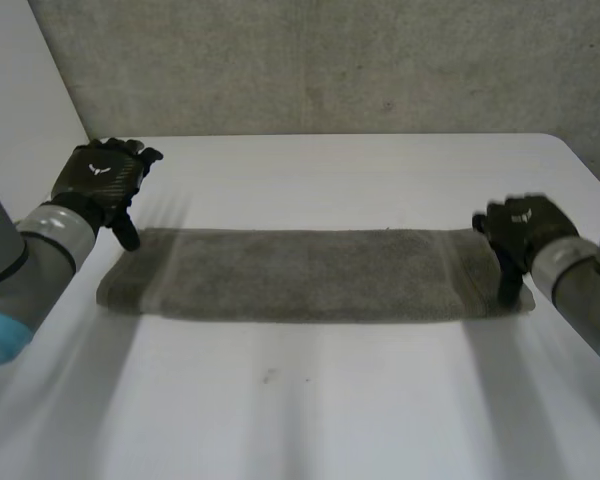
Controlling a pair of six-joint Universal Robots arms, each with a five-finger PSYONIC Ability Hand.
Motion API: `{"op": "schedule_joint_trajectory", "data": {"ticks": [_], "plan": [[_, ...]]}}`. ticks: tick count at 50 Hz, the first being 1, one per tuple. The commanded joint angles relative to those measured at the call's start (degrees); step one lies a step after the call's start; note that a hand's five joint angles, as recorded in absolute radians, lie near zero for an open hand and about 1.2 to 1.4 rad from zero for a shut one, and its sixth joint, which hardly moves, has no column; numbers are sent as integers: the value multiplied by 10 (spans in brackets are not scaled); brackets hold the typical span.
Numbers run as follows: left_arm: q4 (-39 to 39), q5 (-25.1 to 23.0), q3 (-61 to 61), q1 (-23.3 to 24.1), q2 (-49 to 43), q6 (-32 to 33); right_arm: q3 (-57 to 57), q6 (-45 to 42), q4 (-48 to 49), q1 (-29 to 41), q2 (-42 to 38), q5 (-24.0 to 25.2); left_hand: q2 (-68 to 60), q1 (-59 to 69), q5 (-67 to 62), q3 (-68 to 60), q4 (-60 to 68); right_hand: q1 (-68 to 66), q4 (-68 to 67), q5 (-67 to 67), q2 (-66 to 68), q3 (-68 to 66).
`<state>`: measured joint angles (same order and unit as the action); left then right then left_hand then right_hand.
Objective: Fold the laundry
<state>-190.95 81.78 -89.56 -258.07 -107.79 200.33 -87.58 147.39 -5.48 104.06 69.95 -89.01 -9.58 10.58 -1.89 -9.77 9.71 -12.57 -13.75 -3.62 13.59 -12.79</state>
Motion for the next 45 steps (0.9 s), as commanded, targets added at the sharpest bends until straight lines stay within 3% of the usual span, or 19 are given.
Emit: {"op": "schedule_joint_trajectory", "data": {"ticks": [1, 8, 22, 25, 26, 27, 30, 33, 35, 38, 41, 45], "plan": [[-57, 3, -76, 0, 28, -87, -61, 16, 18, -43, -11, 20, -5, -5, 18, -3, 3, -148, -136, -137, 138, -146], [-96, 4, -119, 2, 28, -89, -113, 18, 158, -76, -39, 64, -5, -5, 18, -3, 3, -276, -264, -266, 266, -274], [-100, 3, -122, 6, 26, -89, -109, 15, 168, -79, -71, 70, -5, -5, 18, -3, 3, -315, -303, -304, 305, -313], [-101, 2, -123, 6, 22, -88, -104, 11, 168, -86, -86, 70, -5, -5, 18, -3, 3, -423, -411, -412, 412, -420], [-101, 2, -123, 6, 22, -88, -99, 9, 168, -89, -90, 68, -5, -5, 18, -3, 3, -604, -592, -594, 594, -602], [-101, 2, -123, 6, 22, -88, -94, 4, 172, -92, -92, 62, -5, -5, 18, -3, 3, -674, -662, -663, 663, -671], [-101, 2, -123, 6, 21, -88, -93, -5, 181, -100, -90, 55, -5, -5, 18, -3, 3, -674, -663, -664, 664, -672], [-101, 2, -123, 5, 23, -88, -91, -46, 215, -108, -86, 16, -5, -5, 18, -3, 3, -674, -663, -664, 664, -672], [-101, 2, -123, 4, 26, -88, -91, -122, 241, -120, -90, -39, -5, -5, 18, -3, 3, -674, -663, -664, 664, -672], [-101, 3, -123, 6, 26, -88, -94, -197, 260, -163, -83, -78, -5, -5, 18, -3, 3, -674, -663, -664, 664, -672], [-101, 3, -124, 6, 27, -88, -87, -231, 270, -185, -76, -81, -5, -5, 18, -3, 3, -674, -663, -664, 664, -672], [-101, 4, -124, 7, 29, -88, -72, -212, 277, -172, -52, -62, -5, -5, 18, -3, 3, -674, -663, -664, 664, -672]]}}
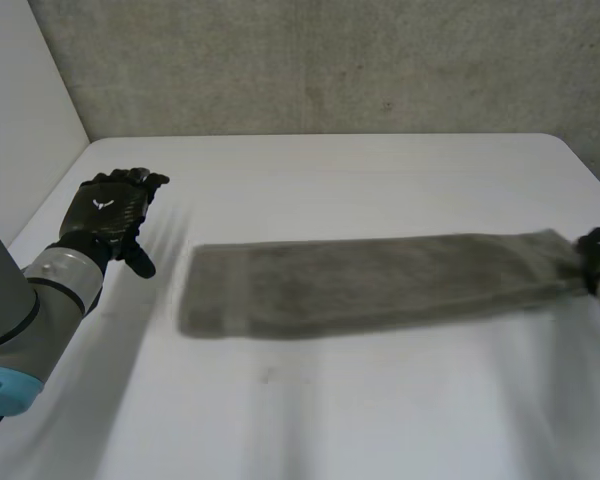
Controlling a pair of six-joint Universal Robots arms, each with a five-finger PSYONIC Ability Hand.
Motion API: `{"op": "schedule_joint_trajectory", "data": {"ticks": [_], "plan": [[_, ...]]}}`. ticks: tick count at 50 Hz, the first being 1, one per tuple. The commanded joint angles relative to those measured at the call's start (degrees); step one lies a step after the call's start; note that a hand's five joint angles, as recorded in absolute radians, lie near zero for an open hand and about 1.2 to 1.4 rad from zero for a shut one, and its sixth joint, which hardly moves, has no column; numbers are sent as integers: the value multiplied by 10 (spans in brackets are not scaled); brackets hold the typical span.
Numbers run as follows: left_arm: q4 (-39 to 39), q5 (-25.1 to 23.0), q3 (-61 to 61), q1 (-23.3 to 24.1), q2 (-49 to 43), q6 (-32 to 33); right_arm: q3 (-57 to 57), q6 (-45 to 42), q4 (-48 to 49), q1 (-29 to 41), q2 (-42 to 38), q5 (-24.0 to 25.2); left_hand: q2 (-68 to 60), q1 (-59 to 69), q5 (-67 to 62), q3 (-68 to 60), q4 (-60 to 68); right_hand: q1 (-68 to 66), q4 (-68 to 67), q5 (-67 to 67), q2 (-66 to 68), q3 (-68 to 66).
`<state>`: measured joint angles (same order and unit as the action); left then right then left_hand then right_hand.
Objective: Fold the laundry
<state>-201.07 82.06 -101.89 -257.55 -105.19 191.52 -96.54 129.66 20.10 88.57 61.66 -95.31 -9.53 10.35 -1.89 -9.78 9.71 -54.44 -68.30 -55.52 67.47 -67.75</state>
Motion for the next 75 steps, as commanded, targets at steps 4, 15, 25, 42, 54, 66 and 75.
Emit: {"op": "schedule_joint_trajectory", "data": {"ticks": [4, 15, 25, 42, 54, 66, 75], "plan": [[1, 1, -1, 1, 12, 0, 42, 45, 19, 65, 101, 38, -5, -3, 18, -3, 3, -256, -117, -145, 125, -123], [1, 0, -7, 1, 20, 0, 140, 87, 13, 367, 13, 139, -5, -3, 18, -3, 3, -256, -117, -145, 125, -123], [1, 0, -9, 5, 22, 0, 183, 75, 22, 496, -141, 179, -5, -3, 18, -3, 3, -178, -39, -67, 48, -45], [-1, -1, -19, 29, 9, 1, 93, 342, -156, 295, 12, 68, -5, -3, 18, -3, 3, 444, 583, 555, -575, 577], [-1, -1, -19, 62, -9, 2, -69, 356, -77, 193, 43, 177, -5, -3, 18, -3, 3, 306, 444, 416, -436, 439], [-1, 0, -22, 63, -9, 2, -40, 324, -2, 183, 41, 149, -5, -3, 18, -3, 3, -256, -117, -145, 125, -123], [0, 0, -23, 63, -4, 1, 162, 234, -59, 411, -12, 109, -5, -3, 18, -3, 3, -256, -117, -145, 125, -123]]}}
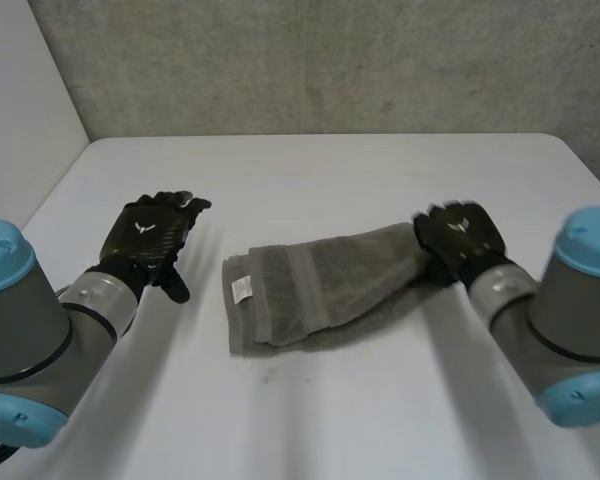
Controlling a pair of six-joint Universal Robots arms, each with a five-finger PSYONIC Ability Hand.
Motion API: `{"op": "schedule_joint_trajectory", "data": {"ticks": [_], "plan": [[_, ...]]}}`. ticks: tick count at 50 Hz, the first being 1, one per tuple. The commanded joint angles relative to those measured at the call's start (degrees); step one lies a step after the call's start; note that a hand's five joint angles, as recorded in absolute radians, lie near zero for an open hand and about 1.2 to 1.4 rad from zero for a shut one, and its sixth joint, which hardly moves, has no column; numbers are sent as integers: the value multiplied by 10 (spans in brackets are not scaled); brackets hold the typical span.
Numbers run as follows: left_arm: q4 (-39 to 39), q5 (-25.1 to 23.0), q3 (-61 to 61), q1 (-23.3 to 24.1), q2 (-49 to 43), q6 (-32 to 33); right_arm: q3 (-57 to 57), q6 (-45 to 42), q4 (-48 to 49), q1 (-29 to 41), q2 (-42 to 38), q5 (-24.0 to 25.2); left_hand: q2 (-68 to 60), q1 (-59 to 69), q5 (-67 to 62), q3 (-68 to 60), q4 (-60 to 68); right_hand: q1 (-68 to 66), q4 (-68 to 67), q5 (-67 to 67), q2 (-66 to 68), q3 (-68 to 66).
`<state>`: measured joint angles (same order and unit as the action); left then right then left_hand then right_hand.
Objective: Fold the laundry
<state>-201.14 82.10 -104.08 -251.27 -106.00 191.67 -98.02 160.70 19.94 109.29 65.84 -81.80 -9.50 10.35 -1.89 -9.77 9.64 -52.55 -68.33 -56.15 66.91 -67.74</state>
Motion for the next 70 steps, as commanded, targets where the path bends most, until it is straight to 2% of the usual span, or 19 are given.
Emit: {"op": "schedule_joint_trajectory", "data": {"ticks": [1, 7, 10, 11, 12, 13, 14, 15, 16, 17, 18, 22, 24, 27, 32, 39, 47, 56, 70], "plan": [[0, 2, -1, -1, 6, -1, 178, -77, -58, 204, -55, -26, -5, -3, 18, -3, 4, -275, -117, -139, 131, -123], [7, 3, 0, -3, 12, -2, 248, -158, -105, 287, -150, -5, -10, 2, 13, -8, 9, -275, -117, -139, 131, -123], [8, 4, 0, -4, 18, -2, 243, -165, -96, 305, -164, 33, -26, 17, -2, -23, 24, -275, -117, -139, 131, -123], [8, 4, 0, -4, 23, -2, 233, -165, -86, 306, -166, 76, -31, 22, -7, -28, 29, -275, -117, -139, 131, -123], [8, 8, 0, -4, 25, -2, 233, -165, -86, 306, -166, 76, -31, 22, -7, -28, 29, -275, -117, -139, 131, -123], [8, 8, 0, -4, 25, -2, 219, -161, -77, 303, -161, 113, -31, 22, -7, -28, 29, -275, -117, -139, 131, -123], [8, 13, 0, -3, 25, -2, 219, -161, -77, 303, -161, 113, -32, 24, -8, -30, 31, -275, -117, -139, 131, -123], [8, 13, 0, -3, 25, -2, 209, -156, -68, 301, -151, 115, -32, 24, -8, -30, 31, -94, 64, 42, -50, 58], [8, 20, 1, -1, 26, -2, 209, -156, -68, 301, -151, 115, -32, 24, -8, -30, 31, -92, 66, 44, -52, 60], [8, 20, 1, -1, 26, -2, 203, -133, -71, 294, -132, 94, -32, 24, -8, -30, 31, 286, 444, 422, -430, 438], [8, 27, 3, 1, 25, -3, 191, -89, -73, 271, -109, 60, -34, 26, -10, -31, 33, 425, 583, 561, -569, 577], [8, 29, 17, 5, 25, -15, 165, 7, -71, 214, -74, 23, -41, 32, -17, -38, 39, 425, 583, 561, -569, 577], [11, 29, 44, 21, 24, -57, 148, 105, -72, 161, -37, 16, -44, 36, -20, -41, 43, 425, 583, 561, -569, 577], [29, 26, 83, 41, 17, -116, 145, 175, -78, 125, -13, 15, -51, 42, -27, -48, 50, 425, 583, 561, -569, 577], [78, 22, 156, 75, -32, -175, 153, 239, -122, 88, -8, 17, -51, 42, -27, -48, 50, 425, 583, 561, -569, 577], [141, 22, 262, 152, -147, -184, 161, 242, -150, 79, -24, 11, -51, 42, -27, -48, 50, 425, 583, 561, -569, 577], [167, 45, 299, 161, -232, -183, 151, 239, -152, 81, -68, 21, -49, 41, -25, -46, 48, 425, 583, 561, -569, 577], [167, 107, 252, 149, -200, -166, 179, 233, -149, 119, -122, 27, -42, 34, -19, -40, 41, 425, 583, 561, -569, 577], [134, 119, 155, 130, -165, -62, 236, 153, -152, 175, -180, 16, -34, 26, -10, -31, 33, 425, 583, 561, -569, 577]]}}
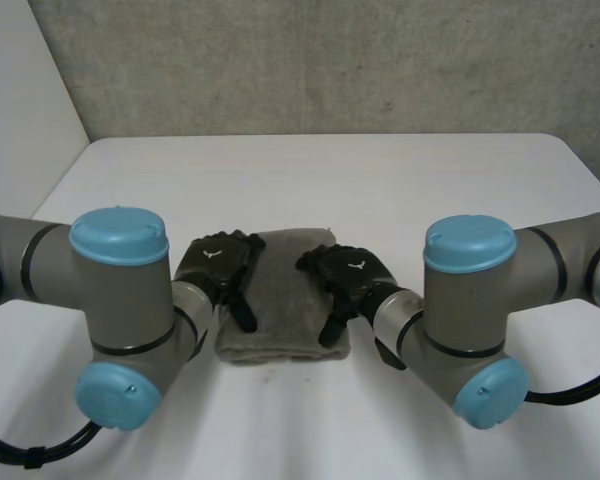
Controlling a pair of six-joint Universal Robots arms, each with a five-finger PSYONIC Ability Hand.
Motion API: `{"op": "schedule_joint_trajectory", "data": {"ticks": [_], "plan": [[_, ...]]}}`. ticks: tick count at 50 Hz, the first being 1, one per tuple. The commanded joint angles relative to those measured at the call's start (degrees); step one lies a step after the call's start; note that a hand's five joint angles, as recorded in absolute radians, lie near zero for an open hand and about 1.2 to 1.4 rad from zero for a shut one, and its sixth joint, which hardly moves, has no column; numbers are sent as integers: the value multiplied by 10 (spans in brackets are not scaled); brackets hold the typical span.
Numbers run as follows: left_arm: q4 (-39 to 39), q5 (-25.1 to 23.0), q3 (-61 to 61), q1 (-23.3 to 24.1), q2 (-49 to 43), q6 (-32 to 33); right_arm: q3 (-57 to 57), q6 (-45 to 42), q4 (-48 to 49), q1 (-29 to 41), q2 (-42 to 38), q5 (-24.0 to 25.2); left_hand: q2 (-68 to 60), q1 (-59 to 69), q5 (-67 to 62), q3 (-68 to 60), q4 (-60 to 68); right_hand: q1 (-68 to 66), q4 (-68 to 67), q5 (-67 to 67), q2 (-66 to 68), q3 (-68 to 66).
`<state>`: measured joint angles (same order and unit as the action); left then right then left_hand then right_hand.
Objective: Fold the laundry
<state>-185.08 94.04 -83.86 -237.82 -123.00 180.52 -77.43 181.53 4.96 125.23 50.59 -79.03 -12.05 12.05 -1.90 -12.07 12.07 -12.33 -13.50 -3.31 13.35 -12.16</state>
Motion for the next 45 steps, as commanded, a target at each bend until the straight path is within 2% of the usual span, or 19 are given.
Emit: {"op": "schedule_joint_trajectory", "data": {"ticks": [1, 9, 14, 21, 22, 26, 27, 28, 29, 30, 32, 36, 39, 45], "plan": [[-27, 0, -47, -5, 5, 49, 30, -56, -2, 16, -28, -11, -9, 9, -10, -8, 8, 23, 35, 33, -34, 22], [-40, 0, -57, -5, 12, 62, 46, -64, -4, 17, -28, -12, -9, 9, -10, -8, 8, 23, 35, 33, -34, 22], [-38, -2, -50, -5, 68, 62, 51, -69, -21, 17, -6, -12, -5, 5, -7, -5, 5, 23, 35, 33, -34, 22], [-34, -3, -35, -13, 175, 59, 24, -100, -10, -13, 127, -53, 2, -2, 0, 2, -2, 23, 35, 33, -34, 22], [-34, -3, -27, -24, 201, 62, 24, -101, -10, -13, 127, -53, 2, -2, 0, 2, -2, 23, 35, 33, -34, 22], [-12, -5, -4, -62, 261, 60, -30, -133, 32, -73, 240, -102, 2, -2, 0, 2, -2, 23, 35, 33, -34, 22], [13, -5, 8, -84, 290, 61, -43, -143, 38, -92, 277, -115, 2, -2, 0, 2, -2, 23, 35, 33, -34, 22], [43, -9, 23, -105, 310, 60, -43, -143, 38, -92, 277, -115, 5, -5, 3, 5, -5, 23, 35, 33, -34, 22], [44, -9, 23, -105, 310, 60, -54, -150, 41, -110, 312, -120, 5, -5, 3, 5, -5, 23, 35, 33, -34, 22], [74, -20, 41, -125, 318, 56, -58, -151, 39, -124, 341, -125, 10, -10, 8, 10, -10, 23, 35, 33, -34, 22], [102, -38, 60, -144, 323, 54, -60, -148, 34, -134, 367, -125, 18, -18, 17, 18, -18, 23, 35, 33, -34, 22], [155, -99, 91, -179, 325, 22, -64, -149, 15, -139, 392, -123, 20, -20, 19, 20, -20, 23, 35, 33, -34, 22], [164, -119, 103, -182, 324, -15, -62, -146, -25, -138, 396, -122, 20, -20, 19, 20, -20, 23, 35, 33, -34, 22], [165, -125, 101, -178, 323, -43, -59, -134, -56, -132, 390, -125, 20, -20, 19, 20, -20, 23, 35, 33, -34, 22]]}}
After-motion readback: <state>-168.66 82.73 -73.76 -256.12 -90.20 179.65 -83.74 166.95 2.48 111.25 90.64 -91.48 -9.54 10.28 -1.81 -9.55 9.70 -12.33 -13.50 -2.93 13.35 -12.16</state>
